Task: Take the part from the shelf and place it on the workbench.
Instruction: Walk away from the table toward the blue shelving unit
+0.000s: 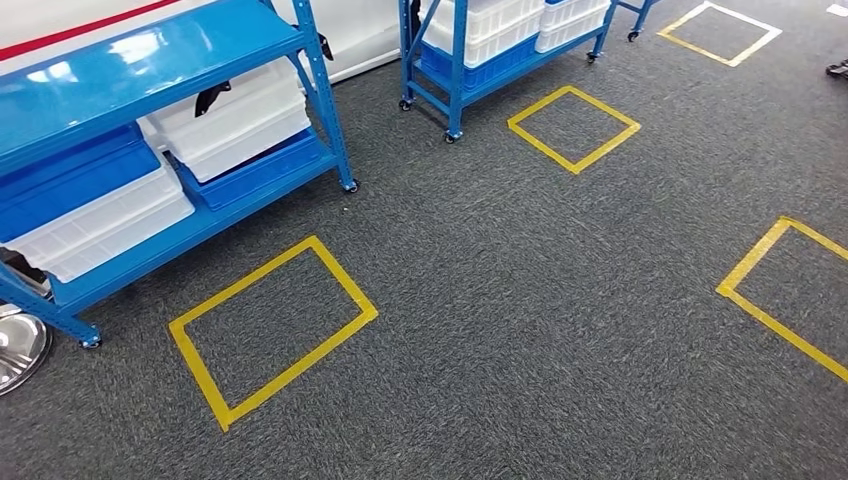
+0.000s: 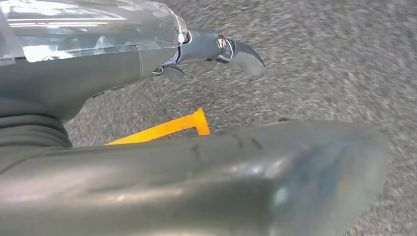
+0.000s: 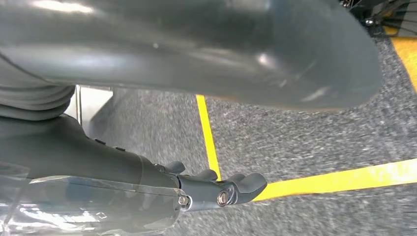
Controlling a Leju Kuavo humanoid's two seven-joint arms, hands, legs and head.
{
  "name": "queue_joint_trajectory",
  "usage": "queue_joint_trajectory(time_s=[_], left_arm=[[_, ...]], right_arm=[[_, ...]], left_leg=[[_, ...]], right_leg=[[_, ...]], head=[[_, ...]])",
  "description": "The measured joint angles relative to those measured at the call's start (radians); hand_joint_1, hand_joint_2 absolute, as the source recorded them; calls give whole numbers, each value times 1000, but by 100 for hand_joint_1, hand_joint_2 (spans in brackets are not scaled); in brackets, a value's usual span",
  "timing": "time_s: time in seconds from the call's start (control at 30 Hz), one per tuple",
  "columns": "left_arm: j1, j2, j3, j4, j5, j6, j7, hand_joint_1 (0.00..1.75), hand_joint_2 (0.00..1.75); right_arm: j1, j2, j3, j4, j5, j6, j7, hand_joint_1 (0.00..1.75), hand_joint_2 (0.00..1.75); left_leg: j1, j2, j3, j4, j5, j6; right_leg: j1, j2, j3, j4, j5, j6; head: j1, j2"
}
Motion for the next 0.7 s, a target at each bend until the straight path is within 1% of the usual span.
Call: queue_joint_trajectory(time_s=[0.03,0.07,0.1,0.13,0.17,0.2,0.23,0.27,0.3,0.33,0.37,0.4,0.43,0.47,0.5,0.53,0.57,0.6,0.63,0.67,0.7], left_arm=[[1,0,0,0,0,2,0,0,0],[1,0,0,0,0,4,1,0,0],[0,0,0,0,0,6,1,0,0],[-3,0,0,0,0,8,0,0,0],[-4,0,0,0,0,9,0,0,0],[-5,-1,0,0,1,9,-1,0,0],[-3,-1,0,0,2,10,-1,0,0],[-1,-2,0,0,3,10,-1,0,0],[1,-3,0,0,3,11,-2,0,0],[0,-4,0,0,4,11,-2,0,0],[-1,-5,0,0,4,11,-3,0,0],[-3,-6,0,0,5,11,-3,0,0],[-4,-6,0,0,5,11,-4,0,0],[-4,-6,0,0,6,11,-4,0,0],[-3,-7,0,0,7,11,-5,0,0],[-1,-8,0,0,8,12,-6,0,0],[0,-8,0,0,8,12,-8,0,0],[-1,-9,0,0,9,12,-10,0,0],[-1,-9,0,0,9,12,-11,0,0],[-2,-10,0,0,9,12,-13,0,0],[-1,-10,0,0,9,12,-13,0,0]], right_arm=[[-1,0,0,0,2,2,0,0,0],[-1,0,0,0,5,4,0,0,0],[-1,0,0,0,6,6,0,0,0],[-1,0,0,0,7,8,0,0,0],[-2,1,0,0,8,9,0,0,0],[-4,1,0,0,8,10,0,0,0],[-7,1,0,0,9,10,1,0,0],[-9,0,0,-1,9,10,1,0,0],[-10,0,0,-1,9,10,1,0,0],[-8,-1,0,-1,9,11,2,0,0],[-6,-1,0,-1,10,11,2,0,0],[-4,-1,0,-1,10,11,2,0,0],[-2,-2,0,-1,10,11,2,0,0],[0,-2,0,-1,11,12,2,0,0],[0,-3,0,-1,11,12,2,0,0],[1,-4,0,-1,11,13,2,0,0],[2,-5,0,-1,11,14,2,0,0],[3,-6,0,-1,12,14,2,0,0],[3,-6,0,0,12,15,1,0,0],[3,-6,0,0,12,15,1,0,0],[1,-6,0,0,12,15,1,0,0]], left_leg=[[-1,8,31,-55,32,4],[-5,32,73,-129,65,12],[-11,61,109,-197,88,21],[-17,84,132,-245,101,29],[-23,98,142,-269,104,36],[-26,92,141,-274,103,40],[-25,76,141,-279,107,44],[-22,63,144,-285,111,47],[-17,49,147,-291,117,52],[-13,36,150,-297,122,56],[-10,22,150,-299,126,59],[-9,7,148,-299,127,61],[-9,-9,146,-298,128,62],[-8,-26,146,-296,128,62],[-8,-43,146,-293,127,60],[-7,-59,147,-290,125,58],[-6,-75,147,-285,123,54],[-6,-89,145,-279,119,49],[-6,-101,142,-275,117,43],[-7,-112,138,-272,116,37],[-6,-122,133,-271,117,30]], right_leg=[[1,-13,3,0,-2,1],[3,-25,6,0,-4,2],[5,-37,10,1,-7,5],[7,-49,12,1,-9,9],[8,-60,15,1,-11,14],[8,-73,18,0,-13,19],[9,-84,22,-2,-14,24],[8,-77,24,1,-18,30],[6,-52,20,16,-32,36],[4,-17,5,52,-56,42],[0,22,-20,107,-88,45],[-3,46,-54,174,-121,48],[-5,56,-85,233,-141,50],[-7,60,-103,263,-142,51],[-9,62,-104,257,-122,53],[-11,68,-88,213,-85,53],[-14,83,-61,147,-44,53],[-16,106,-36,86,-15,53],[-18,124,-19,42,1,52],[-18,136,-11,20,5,50],[-16,137,-10,17,2,46]], head=[[0,0],[0,0],[0,0],[0,0],[0,0],[0,0],[0,0],[0,0],[0,0],[0,0],[1,0],[1,0],[1,0],[1,0],[1,0],[1,0],[1,0],[1,0],[1,0],[0,0],[0,0]])
